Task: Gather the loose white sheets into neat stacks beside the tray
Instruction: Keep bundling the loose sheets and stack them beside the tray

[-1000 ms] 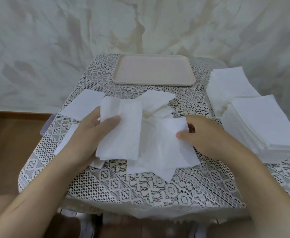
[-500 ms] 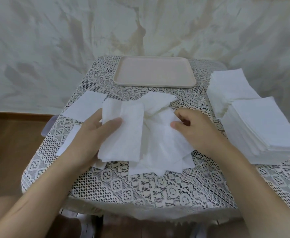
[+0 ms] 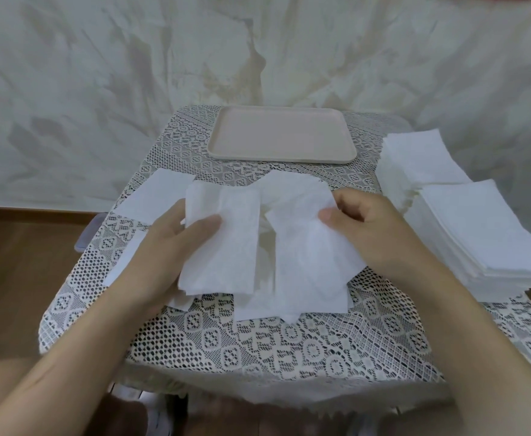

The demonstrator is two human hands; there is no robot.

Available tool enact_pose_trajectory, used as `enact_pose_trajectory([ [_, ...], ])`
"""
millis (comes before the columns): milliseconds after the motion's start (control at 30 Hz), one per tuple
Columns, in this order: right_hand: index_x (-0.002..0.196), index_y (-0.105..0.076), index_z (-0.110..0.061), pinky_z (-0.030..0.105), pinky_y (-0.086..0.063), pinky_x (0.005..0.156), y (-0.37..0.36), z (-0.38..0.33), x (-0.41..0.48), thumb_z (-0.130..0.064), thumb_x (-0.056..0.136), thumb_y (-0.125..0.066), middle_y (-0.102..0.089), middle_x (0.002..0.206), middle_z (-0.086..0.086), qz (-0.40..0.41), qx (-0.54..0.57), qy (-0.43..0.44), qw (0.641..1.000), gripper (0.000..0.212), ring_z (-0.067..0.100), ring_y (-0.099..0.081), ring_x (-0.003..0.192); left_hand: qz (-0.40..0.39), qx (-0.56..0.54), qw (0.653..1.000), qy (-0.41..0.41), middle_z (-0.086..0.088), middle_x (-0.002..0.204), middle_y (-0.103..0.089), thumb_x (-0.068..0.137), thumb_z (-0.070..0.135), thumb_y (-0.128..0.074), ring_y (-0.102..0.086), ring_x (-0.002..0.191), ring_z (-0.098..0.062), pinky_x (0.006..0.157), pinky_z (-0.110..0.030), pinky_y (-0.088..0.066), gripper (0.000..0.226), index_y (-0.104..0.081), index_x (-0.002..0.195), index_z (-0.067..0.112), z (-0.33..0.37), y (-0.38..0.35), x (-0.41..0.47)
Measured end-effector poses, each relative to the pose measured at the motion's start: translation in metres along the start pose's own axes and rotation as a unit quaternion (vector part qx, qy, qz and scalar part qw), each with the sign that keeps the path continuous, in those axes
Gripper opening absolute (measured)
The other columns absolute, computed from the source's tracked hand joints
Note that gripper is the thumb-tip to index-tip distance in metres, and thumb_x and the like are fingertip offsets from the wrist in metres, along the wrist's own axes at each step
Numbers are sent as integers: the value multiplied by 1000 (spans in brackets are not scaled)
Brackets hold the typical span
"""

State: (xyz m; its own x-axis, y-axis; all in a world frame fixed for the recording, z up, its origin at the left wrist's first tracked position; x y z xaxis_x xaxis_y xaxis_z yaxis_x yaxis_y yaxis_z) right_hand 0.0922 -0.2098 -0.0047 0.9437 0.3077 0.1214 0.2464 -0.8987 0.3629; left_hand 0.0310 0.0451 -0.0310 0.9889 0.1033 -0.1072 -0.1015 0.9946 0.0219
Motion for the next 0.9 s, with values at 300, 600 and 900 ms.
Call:
enact_pose_trajectory([
  [300,78,-66,-34,33,-45,75,-16,0,7,-26,94,-72,-63,85,-14,43,-144,33,988,19,9,-58,78,-1,1,1000,-2,-5,69,-61,102,34,-62,-48,43,-23,41,-24,-38,16,-71,116,33,2,-1,0],
  [600,80,-57,0,34,-34,63,7,22,-6,-25,94,-68,-51,68,9,32,-157,-64,985,31,16,-43,63,-9,-3,1000,9,-12,72,-54,100,38,-64,-43,49,-22,49,-28,-37,18,-69,117,34,-1,0,-1],
  [900,91,-72,-21,36,-53,73,-10,36,-11,-34,89,-73,-73,84,-6,-30,-190,-127,973,13,17,-70,83,-2,-9,1000,8,-5,65,-55,101,35,-63,-41,41,-20,48,-26,-36,17,-69,118,33,-1,-1,0],
])
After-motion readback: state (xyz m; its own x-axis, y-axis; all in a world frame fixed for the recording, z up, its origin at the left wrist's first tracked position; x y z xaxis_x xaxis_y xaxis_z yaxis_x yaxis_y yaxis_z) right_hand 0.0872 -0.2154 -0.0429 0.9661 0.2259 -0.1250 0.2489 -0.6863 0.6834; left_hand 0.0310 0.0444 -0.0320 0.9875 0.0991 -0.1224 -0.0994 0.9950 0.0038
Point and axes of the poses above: each hand's wrist, its own x-axis towards the middle knuckle, its own y-axis out of the back of the hand, z = x × y, the point moved 9 cm from there along x, towards the middle knuckle
